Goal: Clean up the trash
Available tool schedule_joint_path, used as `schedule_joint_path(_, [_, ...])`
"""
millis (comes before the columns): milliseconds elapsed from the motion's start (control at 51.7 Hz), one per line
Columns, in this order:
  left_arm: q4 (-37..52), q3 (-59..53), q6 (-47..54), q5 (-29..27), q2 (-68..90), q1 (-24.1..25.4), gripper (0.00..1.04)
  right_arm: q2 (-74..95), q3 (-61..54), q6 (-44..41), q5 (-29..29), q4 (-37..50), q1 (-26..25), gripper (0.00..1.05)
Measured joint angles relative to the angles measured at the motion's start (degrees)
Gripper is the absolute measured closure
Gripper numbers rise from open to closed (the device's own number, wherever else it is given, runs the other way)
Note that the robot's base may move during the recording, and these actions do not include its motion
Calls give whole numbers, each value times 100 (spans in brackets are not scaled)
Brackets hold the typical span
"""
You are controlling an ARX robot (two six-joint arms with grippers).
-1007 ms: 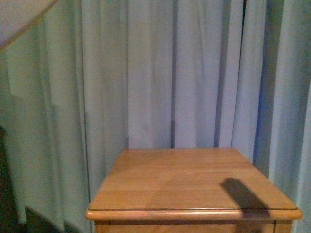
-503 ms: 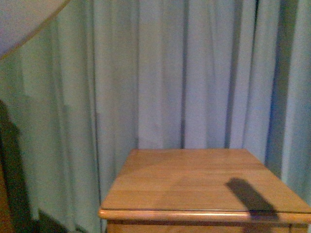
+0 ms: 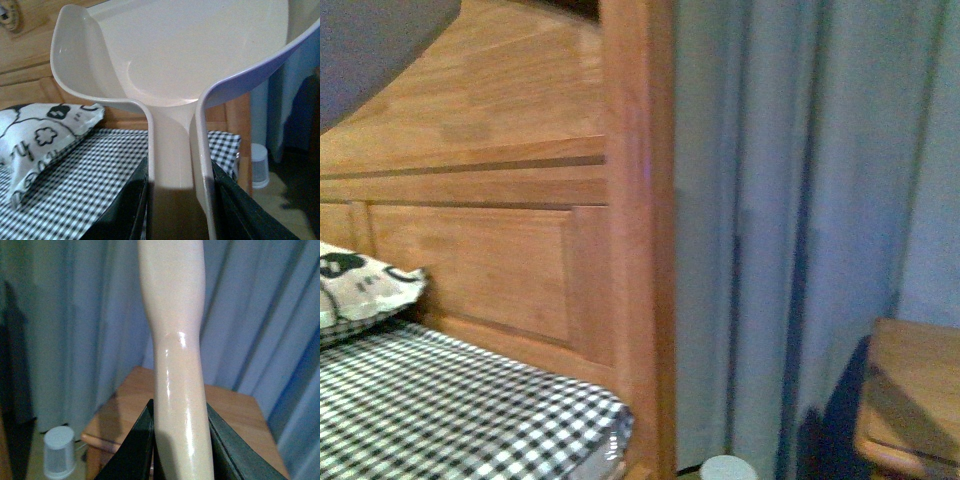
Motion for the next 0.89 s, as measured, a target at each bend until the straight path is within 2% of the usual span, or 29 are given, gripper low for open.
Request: schedule_joint_path(891, [9,-7,0,0,4,-2,76,-2,-15,0,9,0,2,83])
